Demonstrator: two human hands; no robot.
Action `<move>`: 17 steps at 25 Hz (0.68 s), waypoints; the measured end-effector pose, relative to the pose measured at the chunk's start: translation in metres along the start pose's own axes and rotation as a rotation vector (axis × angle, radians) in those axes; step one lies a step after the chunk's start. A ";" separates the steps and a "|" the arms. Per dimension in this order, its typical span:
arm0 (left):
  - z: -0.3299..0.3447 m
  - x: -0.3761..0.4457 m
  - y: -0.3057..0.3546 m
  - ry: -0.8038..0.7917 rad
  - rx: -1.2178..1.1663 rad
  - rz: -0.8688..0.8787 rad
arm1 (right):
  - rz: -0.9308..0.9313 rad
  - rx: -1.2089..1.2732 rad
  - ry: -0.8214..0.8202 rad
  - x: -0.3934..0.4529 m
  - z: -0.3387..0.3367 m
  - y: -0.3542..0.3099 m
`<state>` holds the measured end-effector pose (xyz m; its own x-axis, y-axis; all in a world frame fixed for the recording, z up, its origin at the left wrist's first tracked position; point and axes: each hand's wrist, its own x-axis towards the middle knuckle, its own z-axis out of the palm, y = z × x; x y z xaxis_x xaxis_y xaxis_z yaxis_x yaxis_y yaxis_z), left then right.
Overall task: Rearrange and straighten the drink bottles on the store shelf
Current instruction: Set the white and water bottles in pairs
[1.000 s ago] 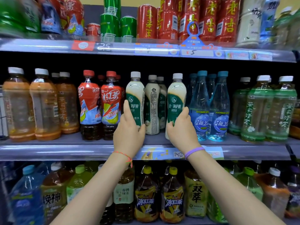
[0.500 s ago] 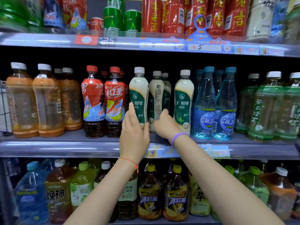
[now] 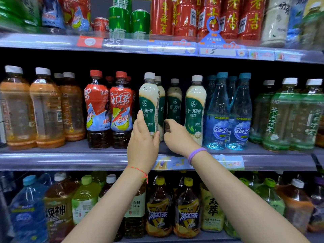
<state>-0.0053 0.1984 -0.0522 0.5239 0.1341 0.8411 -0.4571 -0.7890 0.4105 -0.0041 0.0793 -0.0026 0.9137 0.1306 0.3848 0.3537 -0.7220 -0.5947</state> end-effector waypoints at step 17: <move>-0.007 0.001 0.010 0.024 0.006 0.059 | -0.143 -0.215 0.706 -0.026 -0.041 0.008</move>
<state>-0.0144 0.1948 -0.0445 0.4789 0.1014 0.8720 -0.4824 -0.7995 0.3579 -0.0329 0.0422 0.0121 0.4905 -0.1815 0.8523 0.3465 -0.8569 -0.3818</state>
